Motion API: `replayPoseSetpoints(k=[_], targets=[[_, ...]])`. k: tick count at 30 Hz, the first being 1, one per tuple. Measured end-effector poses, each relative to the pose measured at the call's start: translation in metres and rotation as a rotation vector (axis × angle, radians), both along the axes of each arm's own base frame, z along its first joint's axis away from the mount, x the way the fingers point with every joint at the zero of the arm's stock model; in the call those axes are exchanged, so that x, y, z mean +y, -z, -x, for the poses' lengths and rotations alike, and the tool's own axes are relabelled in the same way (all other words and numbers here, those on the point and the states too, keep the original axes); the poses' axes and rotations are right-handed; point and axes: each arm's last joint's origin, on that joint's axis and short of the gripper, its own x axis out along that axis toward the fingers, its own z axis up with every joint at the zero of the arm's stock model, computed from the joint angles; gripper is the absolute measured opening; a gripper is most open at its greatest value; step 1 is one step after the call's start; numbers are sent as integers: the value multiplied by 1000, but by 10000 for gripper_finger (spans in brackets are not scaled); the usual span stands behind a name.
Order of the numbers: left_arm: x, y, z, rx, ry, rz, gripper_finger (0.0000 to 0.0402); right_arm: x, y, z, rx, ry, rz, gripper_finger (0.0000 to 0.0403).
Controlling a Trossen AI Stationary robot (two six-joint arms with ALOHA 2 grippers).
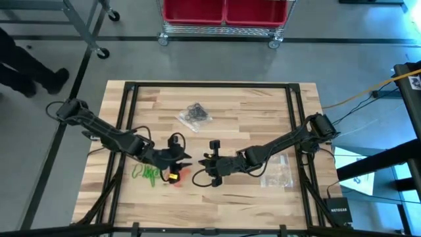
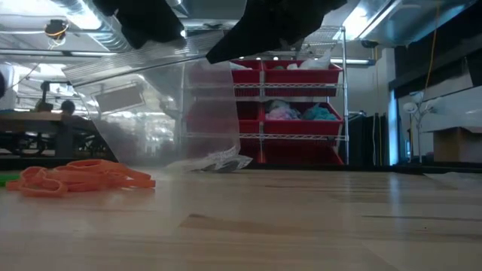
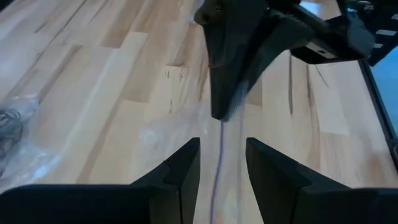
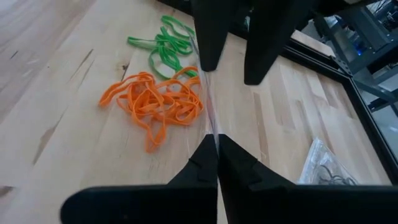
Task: Sort rubber bands
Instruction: Open the transparent zip bag
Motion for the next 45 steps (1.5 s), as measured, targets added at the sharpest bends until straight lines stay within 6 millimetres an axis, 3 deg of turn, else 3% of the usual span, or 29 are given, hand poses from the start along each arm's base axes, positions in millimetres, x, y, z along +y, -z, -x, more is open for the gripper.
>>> replayPoseSetpoints(k=[31,45], targets=[[0,0,-5,-23,28,-30,122,0,-1,-1,-14,0,-6,0],[-1,14,-12,24,20,-60,122,0,-1,-1,-15,1,-5,0]])
